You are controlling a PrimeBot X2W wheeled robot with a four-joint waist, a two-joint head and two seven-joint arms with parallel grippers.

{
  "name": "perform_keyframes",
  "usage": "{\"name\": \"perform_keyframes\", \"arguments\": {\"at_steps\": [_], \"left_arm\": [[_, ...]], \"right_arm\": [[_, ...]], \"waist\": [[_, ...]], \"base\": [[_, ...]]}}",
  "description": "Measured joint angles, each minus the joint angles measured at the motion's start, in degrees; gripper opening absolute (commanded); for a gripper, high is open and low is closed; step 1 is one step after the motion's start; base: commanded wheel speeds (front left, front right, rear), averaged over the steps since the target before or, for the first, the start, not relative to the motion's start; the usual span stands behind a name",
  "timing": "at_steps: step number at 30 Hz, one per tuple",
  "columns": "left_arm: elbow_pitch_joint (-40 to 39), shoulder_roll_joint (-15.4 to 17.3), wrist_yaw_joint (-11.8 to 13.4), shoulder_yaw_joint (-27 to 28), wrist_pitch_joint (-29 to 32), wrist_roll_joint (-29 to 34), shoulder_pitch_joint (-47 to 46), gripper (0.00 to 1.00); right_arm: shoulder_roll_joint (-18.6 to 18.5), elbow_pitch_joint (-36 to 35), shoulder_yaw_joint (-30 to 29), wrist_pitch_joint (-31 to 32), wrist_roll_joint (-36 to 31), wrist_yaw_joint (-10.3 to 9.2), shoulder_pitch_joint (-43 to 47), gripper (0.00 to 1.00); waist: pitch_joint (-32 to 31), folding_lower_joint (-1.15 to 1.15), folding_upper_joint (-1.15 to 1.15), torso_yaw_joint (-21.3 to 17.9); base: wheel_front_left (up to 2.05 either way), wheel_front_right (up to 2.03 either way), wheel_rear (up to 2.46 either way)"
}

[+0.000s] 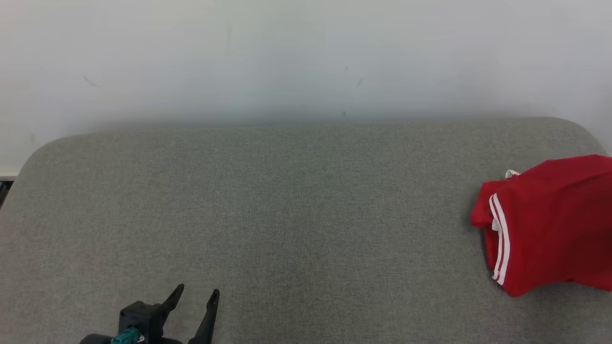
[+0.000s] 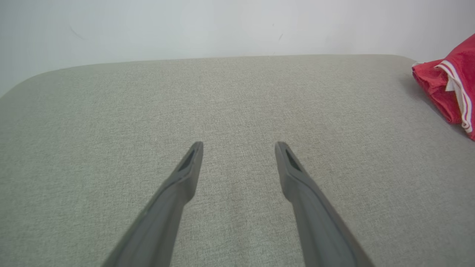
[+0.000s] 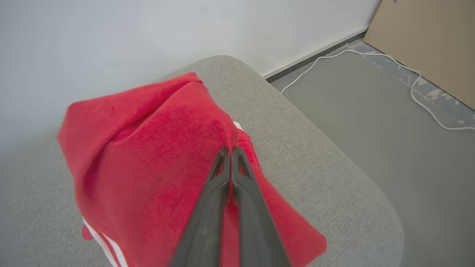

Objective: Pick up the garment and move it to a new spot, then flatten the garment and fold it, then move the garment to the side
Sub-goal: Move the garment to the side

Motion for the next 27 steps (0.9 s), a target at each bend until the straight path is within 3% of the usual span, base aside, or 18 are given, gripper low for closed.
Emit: {"name": "perform_keyframes", "arguments": {"at_steps": [10,17,18,19,27], "left_arm": [[-2.99,1.16,-0.92,-1.16,1.41,1.11,-1.77,1.0],[-4.79,1.12,-1.0,-1.47,2.34,2.54,-5.41,1.0],[-5.01,1.11,-1.01,-1.45,2.34,2.6,-5.92,1.0],[-5.11,1.08,-1.14,-1.48,2.38,2.71,-6.43,1.0],[-4.77,1.08,-1.43,-1.09,2.85,2.96,-8.66,1.0]], "right_arm": [[2.18,1.67,-7.49,-2.77,-7.01,0.0,-3.52,0.0],[1.79,3.44,-12.14,-4.16,-12.35,0.0,-4.87,0.0],[1.68,3.43,-12.44,-4.86,-12.84,0.0,-4.88,0.61],[1.68,3.41,-13.15,-5.64,-13.11,0.0,-5.07,0.98],[2.44,4.37,-12.33,-10.81,-15.82,0.0,-10.78,1.0]], "waist": [[4.36,0.0,0.0,0.67],[8.31,0.01,0.0,1.68],[8.87,0.01,0.0,1.87],[9.42,0.01,0.0,2.07],[12.82,0.01,0.01,3.24]], "base": [[0.0,0.0,0.0],[0.0,0.0,0.0],[0.0,0.0,0.0],[0.0,0.0,0.0],[0.0,0.0,0.0]]}}
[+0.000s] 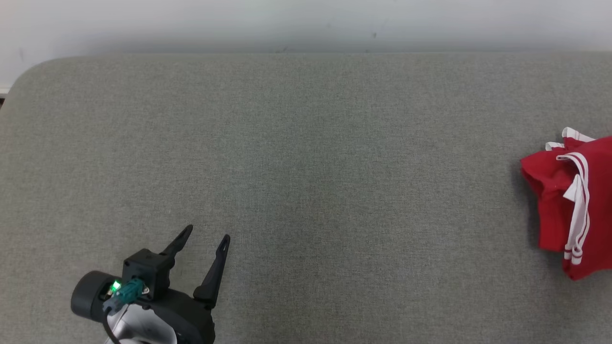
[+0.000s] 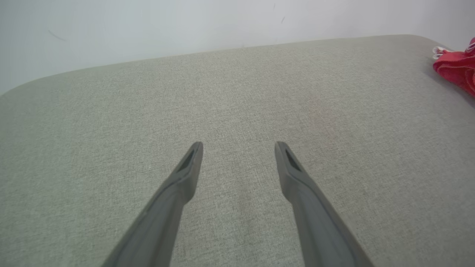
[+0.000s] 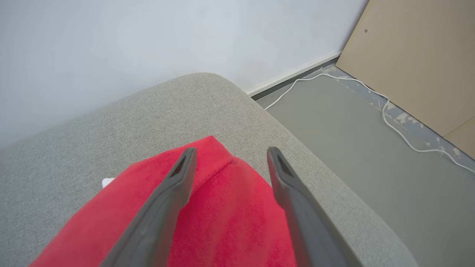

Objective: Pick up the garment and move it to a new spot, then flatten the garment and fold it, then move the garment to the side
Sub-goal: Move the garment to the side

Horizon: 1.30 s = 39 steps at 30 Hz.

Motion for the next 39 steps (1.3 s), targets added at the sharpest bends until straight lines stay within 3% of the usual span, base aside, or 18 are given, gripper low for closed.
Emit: {"name": "perform_keyframes", "arguments": {"at_steps": [10,13,17,18,20,22,35,39], "left_arm": [[3.3,-0.89,0.0,0.11,-0.59,-0.01,-0.73,1.0],[4.45,-1.09,0.02,0.29,-1.24,-0.01,-0.73,1.0],[5.97,-1.44,0.7,0.99,-2.64,-0.01,-0.66,1.0],[5.97,-1.44,0.7,0.99,-2.64,-0.01,-0.66,1.0],[6.8,-1.65,1.35,1.8,-3.13,-0.01,-0.44,1.0],[7.49,-1.77,1.74,2.25,-3.85,-0.02,-0.12,1.0],[8.51,-3.36,3.03,5.83,-6.79,-1.7,5.71,1.0],[8.28,-3.75,3.11,6.12,-7.17,-2.44,6.49,1.0]], "right_arm": [[2.77,1.58,2.64,-6.25,-1.53,0.47,0.11,1.0],[4.21,0.44,4.71,-8.93,-1.16,3.07,1.06,1.0],[6.46,-2.52,8.27,-12.66,-0.62,8.55,4.98,1.0],[6.46,-2.52,8.27,-12.66,-0.62,8.55,4.98,1.0],[7.98,-3.89,9.85,-14.05,0.36,12.06,7.49,1.0],[9.27,-5.32,11.27,-15.55,0.75,13.93,10.18,1.0],[11.16,-14.16,19.47,-20.89,5.41,14.56,24.6,1.0],[11.16,-16.0,26.03,-21.0,8.59,14.56,28.47,1.0]], "waist": [[-2.59,-0.01,-0.01,-0.03],[-4.15,-0.01,0.0,-0.23],[-6.74,-0.02,-0.01,-0.58],[-6.74,-0.02,-0.01,-0.58],[-8.18,-0.02,-0.01,-0.8],[-9.66,-0.02,-0.01,-1.04],[-18.84,-0.03,-0.02,-2.95],[-20.18,-0.03,-0.02,-3.69]], "base": [[0.0,0.0,0.0],[0.0,0.0,0.0],[0.0,0.0,0.0],[0.0,0.0,0.0],[0.0,0.0,0.0],[0.0,0.0,0.0],[0.0,0.0,0.0],[0.0,0.0,0.0]]}}
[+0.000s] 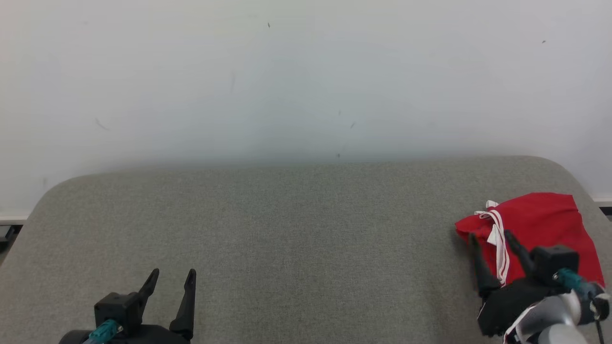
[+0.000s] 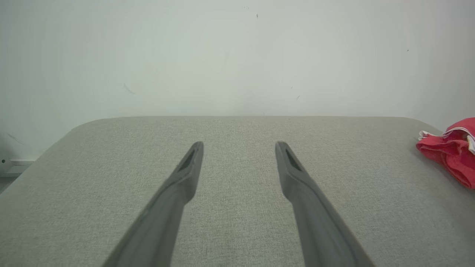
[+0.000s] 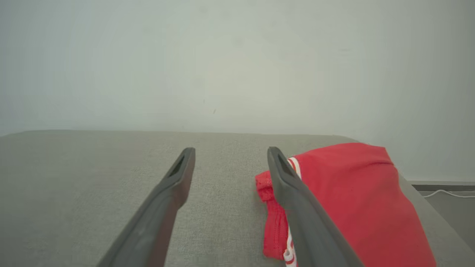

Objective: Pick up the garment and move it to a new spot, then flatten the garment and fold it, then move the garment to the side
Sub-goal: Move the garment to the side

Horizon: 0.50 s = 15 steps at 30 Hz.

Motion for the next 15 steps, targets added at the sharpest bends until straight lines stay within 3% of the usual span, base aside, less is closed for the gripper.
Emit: {"name": "perform_keyframes", "arguments": {"at_steps": [6,15], "left_arm": [[-0.13,-0.45,0.42,2.14,-0.98,-0.73,0.54,1.0],[0.37,-0.27,0.32,2.15,-1.79,-1.18,1.72,1.0]], "right_arm": [[-0.02,-1.2,6.43,0.0,3.38,0.0,3.43,1.0],[-0.02,-1.37,10.35,0.05,6.06,0.01,4.38,1.0]], "waist": [[-0.38,0.0,0.0,-0.45],[-0.32,0.01,0.0,-0.78]], "base": [[0.0,0.0,0.0],[0.0,0.0,0.0]]}}
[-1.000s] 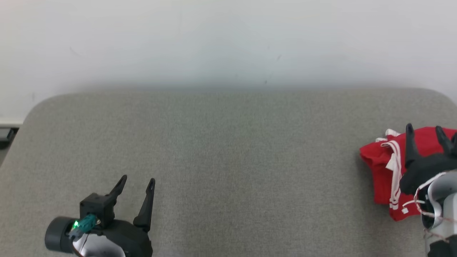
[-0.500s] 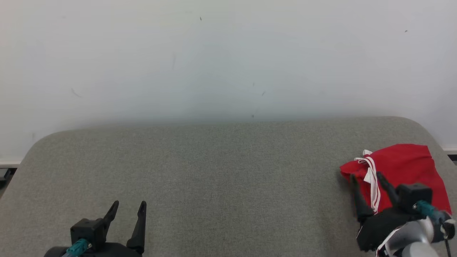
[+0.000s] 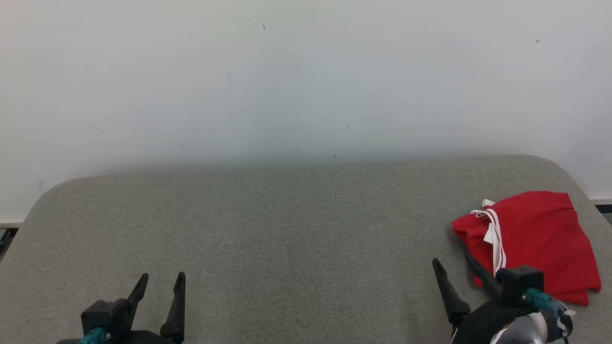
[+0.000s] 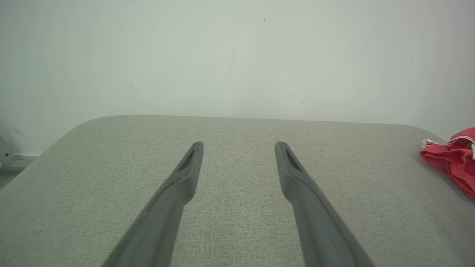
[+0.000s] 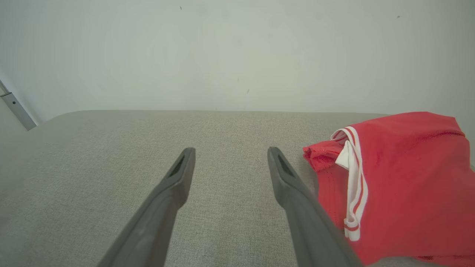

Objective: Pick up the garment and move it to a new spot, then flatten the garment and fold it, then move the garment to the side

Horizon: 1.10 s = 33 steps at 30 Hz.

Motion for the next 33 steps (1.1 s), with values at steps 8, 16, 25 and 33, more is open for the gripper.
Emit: {"name": "perform_keyframes", "arguments": {"at_steps": [8,16,25,33], "left_arm": [[1.04,0.42,0.12,1.29,-0.2,0.65,0.75,1.0],[1.52,-1.3,0.6,3.81,-0.04,-0.66,2.4,1.0],[1.4,-1.69,0.6,4.16,0.37,-1.23,2.53,1.0],[1.22,-1.65,0.59,4.34,0.38,-2.55,2.53,1.0]], "right_arm": [[0.14,0.45,2.19,0.0,1.49,-0.01,2.62,1.0],[0.18,0.16,2.21,-0.55,2.41,-0.01,2.64,1.0],[0.22,0.05,2.46,-0.82,3.14,-0.01,2.64,1.0],[0.31,0.05,2.74,-1.0,3.97,-0.01,2.64,1.0]], "waist": [[-0.04,0.0,0.0,-0.08],[0.08,0.0,0.0,0.2],[0.45,0.0,0.0,0.59],[0.62,0.0,0.01,0.85]], "base": [[0.0,0.0,0.0],[0.0,0.0,0.0],[0.0,0.0,0.0],[0.0,0.0,0.0]]}}
